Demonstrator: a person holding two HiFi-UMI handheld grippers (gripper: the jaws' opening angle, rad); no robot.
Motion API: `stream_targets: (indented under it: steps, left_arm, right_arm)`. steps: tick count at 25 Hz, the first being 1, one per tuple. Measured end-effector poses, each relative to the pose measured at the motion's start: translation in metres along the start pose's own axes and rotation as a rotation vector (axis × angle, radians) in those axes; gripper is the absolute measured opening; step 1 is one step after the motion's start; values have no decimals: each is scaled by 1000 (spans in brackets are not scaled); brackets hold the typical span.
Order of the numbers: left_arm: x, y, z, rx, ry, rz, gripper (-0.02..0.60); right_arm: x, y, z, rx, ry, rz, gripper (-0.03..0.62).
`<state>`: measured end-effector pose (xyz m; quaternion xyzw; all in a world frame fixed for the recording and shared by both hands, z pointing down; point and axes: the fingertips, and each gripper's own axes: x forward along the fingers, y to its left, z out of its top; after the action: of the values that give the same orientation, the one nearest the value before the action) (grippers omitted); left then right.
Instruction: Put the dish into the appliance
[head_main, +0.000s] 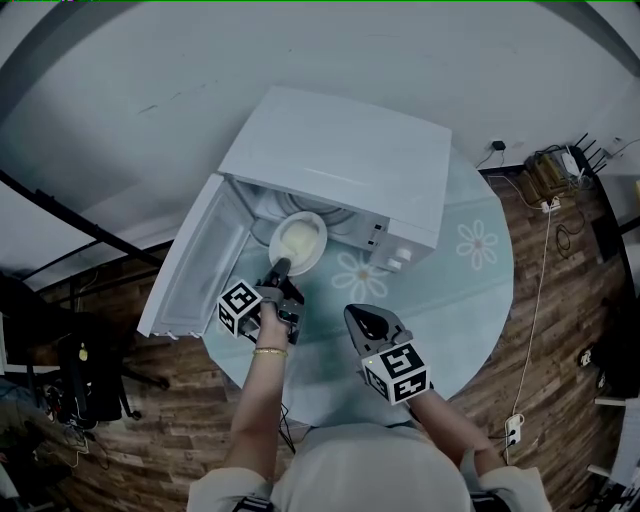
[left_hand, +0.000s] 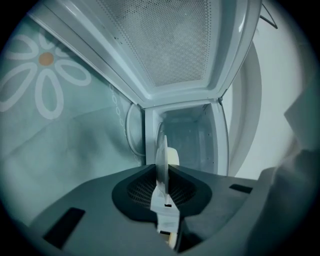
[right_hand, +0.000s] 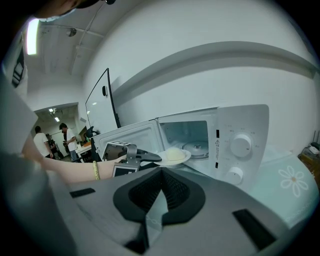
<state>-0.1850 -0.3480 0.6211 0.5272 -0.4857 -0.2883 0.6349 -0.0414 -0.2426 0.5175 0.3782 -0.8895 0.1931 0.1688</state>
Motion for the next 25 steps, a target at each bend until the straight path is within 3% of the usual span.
stream_targets:
  steps: [10,25]
  left_arm:
    - [25,5,3,-10,-4,18,51]
    - [66,6,14,49,-8,78,47]
  right_arm:
    - [3,-11,1,12,1,-7,6]
    - [3,-21,0,32,-1,-15,6]
